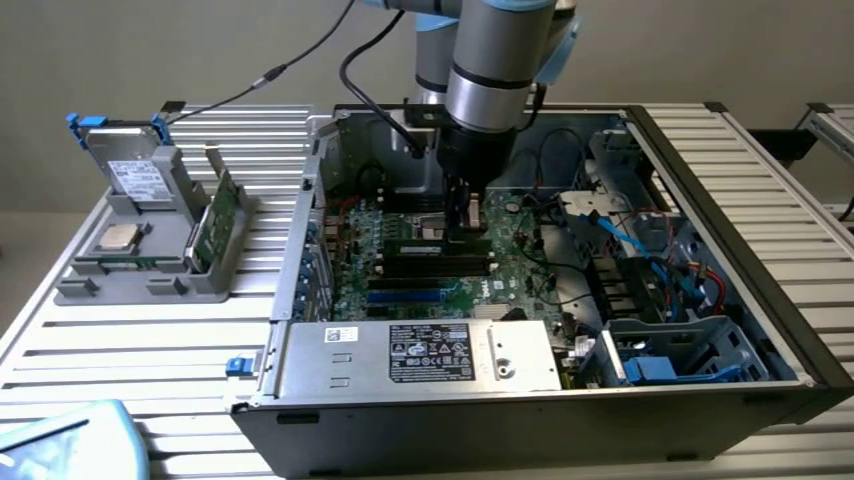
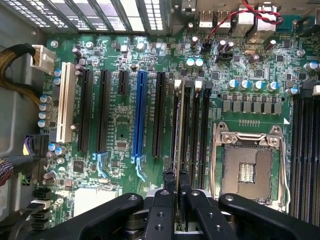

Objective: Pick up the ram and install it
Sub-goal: 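Insert the ram into the slot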

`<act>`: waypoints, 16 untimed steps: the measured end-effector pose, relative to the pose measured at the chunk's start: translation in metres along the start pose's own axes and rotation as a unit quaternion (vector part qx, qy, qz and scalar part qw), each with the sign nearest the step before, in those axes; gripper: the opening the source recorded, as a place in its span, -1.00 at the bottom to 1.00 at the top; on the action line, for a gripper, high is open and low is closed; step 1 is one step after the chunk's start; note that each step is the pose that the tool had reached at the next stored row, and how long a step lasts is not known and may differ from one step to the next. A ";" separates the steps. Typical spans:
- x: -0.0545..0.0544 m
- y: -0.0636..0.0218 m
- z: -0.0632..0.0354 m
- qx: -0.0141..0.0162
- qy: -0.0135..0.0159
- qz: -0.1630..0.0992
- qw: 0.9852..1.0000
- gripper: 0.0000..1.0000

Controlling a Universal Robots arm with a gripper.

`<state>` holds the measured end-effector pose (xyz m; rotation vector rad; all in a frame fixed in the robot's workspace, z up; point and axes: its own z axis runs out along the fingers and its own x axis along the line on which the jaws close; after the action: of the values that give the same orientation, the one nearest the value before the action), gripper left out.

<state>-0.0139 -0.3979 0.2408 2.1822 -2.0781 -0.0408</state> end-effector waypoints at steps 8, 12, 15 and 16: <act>-0.001 -0.0012 0.0105 0.000 0.001 -0.004 1.000 -0.73; -0.001 -0.0018 0.0145 0.000 0.001 -0.007 1.000 -0.73; -0.001 -0.0018 0.0149 0.001 0.001 -0.009 1.000 -0.73; -0.001 -0.0018 0.0149 0.001 0.001 -0.009 1.000 -0.73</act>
<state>-0.0138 -0.3976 0.2257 2.1997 -2.0584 -0.0386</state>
